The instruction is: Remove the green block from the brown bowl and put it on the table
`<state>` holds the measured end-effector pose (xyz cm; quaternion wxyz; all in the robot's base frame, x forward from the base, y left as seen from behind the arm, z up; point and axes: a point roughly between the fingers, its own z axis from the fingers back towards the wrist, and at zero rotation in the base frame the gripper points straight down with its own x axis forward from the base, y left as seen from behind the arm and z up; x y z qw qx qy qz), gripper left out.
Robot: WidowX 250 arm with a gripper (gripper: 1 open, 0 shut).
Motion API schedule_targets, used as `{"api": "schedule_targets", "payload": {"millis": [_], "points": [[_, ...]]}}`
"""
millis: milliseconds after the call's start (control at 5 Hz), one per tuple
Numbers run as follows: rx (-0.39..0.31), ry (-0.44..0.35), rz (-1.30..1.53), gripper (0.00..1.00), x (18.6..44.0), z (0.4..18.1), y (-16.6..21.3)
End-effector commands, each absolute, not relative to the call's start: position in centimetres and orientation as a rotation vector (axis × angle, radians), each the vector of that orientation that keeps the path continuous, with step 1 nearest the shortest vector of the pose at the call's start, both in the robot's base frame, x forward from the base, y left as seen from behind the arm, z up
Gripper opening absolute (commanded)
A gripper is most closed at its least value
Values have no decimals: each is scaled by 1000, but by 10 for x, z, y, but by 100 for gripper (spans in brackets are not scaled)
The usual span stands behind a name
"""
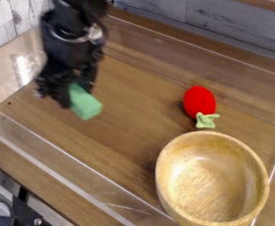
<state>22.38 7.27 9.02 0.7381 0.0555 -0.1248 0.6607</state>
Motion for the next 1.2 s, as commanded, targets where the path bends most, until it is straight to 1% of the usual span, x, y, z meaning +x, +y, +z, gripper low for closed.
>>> {"api": "schedule_targets", "payload": {"millis": [0, 200, 400, 600, 800, 1000], "points": [[96, -316, 1447, 0, 235, 83, 60], [98, -320, 1413, 0, 231, 64, 48], [100, -331, 1372, 0, 231, 54, 54], [104, -313, 1337, 0, 235, 46, 63], [111, -297, 1322, 0, 238, 34, 52], [119, -270, 1311, 0, 242, 27, 42]]}}
